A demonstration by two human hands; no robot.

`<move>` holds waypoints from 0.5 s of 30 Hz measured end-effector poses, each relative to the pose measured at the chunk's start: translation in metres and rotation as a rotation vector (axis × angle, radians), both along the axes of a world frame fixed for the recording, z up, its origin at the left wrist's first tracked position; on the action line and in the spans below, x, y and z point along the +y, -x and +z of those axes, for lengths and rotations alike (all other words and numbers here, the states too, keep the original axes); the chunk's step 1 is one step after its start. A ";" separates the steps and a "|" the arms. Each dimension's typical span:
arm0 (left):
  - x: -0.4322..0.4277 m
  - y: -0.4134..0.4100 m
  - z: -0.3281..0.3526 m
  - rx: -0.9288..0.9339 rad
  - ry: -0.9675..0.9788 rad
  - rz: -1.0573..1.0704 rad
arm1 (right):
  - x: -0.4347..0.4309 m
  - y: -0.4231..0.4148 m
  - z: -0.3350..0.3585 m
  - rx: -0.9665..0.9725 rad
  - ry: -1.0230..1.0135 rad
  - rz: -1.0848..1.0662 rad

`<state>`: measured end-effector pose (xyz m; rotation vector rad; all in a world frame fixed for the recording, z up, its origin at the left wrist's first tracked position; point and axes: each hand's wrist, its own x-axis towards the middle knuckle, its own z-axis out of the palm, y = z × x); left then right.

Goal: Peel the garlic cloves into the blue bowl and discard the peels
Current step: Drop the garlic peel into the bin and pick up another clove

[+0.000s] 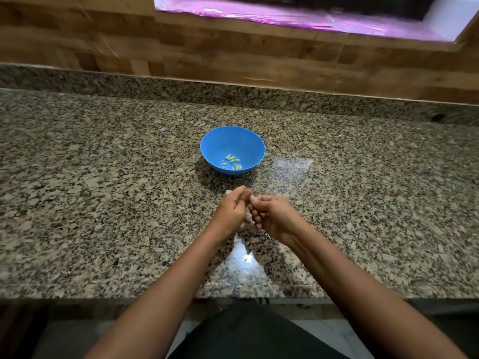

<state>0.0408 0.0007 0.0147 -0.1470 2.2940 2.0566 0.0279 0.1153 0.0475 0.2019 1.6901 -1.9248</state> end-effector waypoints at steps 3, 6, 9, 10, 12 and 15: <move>0.001 0.002 0.003 -0.111 -0.044 0.006 | 0.001 -0.008 -0.007 0.535 -0.511 0.099; 0.004 0.000 0.002 -0.272 -0.067 -0.028 | 0.007 -0.011 -0.022 0.987 -0.914 0.232; 0.005 -0.010 -0.007 -0.172 0.066 -0.020 | 0.006 -0.013 -0.022 0.497 -0.561 0.149; 0.005 -0.014 -0.011 -0.110 0.134 -0.017 | 0.004 -0.014 -0.019 0.193 -0.300 0.092; 0.005 -0.019 -0.019 -0.043 0.212 -0.016 | 0.004 -0.016 -0.017 -0.091 -0.042 0.011; 0.000 -0.020 -0.023 -0.066 0.220 -0.059 | 0.006 -0.022 -0.023 0.204 -0.332 0.110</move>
